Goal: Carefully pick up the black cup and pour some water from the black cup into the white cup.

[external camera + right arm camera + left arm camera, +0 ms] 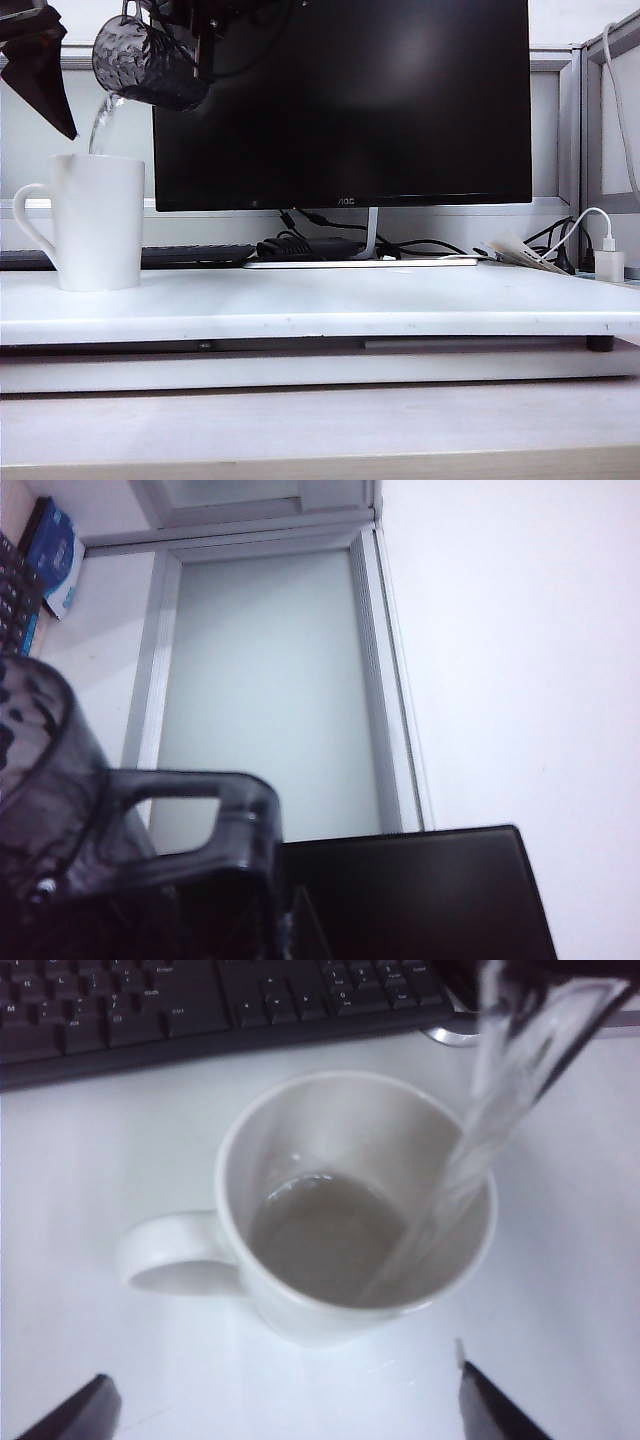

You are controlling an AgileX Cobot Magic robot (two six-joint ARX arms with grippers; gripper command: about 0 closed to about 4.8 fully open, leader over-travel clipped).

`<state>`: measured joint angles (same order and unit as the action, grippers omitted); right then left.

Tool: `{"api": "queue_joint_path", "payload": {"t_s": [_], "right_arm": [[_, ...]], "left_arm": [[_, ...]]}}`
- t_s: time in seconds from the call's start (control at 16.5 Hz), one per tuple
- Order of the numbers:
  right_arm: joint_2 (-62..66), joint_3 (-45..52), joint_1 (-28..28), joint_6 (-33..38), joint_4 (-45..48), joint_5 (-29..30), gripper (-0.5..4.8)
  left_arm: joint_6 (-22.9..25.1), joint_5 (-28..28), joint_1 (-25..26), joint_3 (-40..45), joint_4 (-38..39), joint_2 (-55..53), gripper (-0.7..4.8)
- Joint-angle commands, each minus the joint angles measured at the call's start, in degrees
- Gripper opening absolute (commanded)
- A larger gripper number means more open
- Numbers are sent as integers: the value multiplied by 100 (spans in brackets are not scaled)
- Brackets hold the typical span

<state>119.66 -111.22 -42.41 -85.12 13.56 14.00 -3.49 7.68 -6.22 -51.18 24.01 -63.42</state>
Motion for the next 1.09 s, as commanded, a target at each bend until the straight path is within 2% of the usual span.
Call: {"api": "queue_joint_path", "payload": {"t_s": [0.06, 0.85, 1.09], "right_arm": [[-26, -50, 11, -177, 177, 31, -5], [-26, -52, 15, -1300, 208, 413, -6], [-26, -52, 15, -1329, 354, 568, -6]], "left_arm": [[9, -17, -2, -15, -26, 11, 479], [26, -149, -2, -15, 28, 11, 479], [26, -155, -2, -15, 39, 11, 479]]}}
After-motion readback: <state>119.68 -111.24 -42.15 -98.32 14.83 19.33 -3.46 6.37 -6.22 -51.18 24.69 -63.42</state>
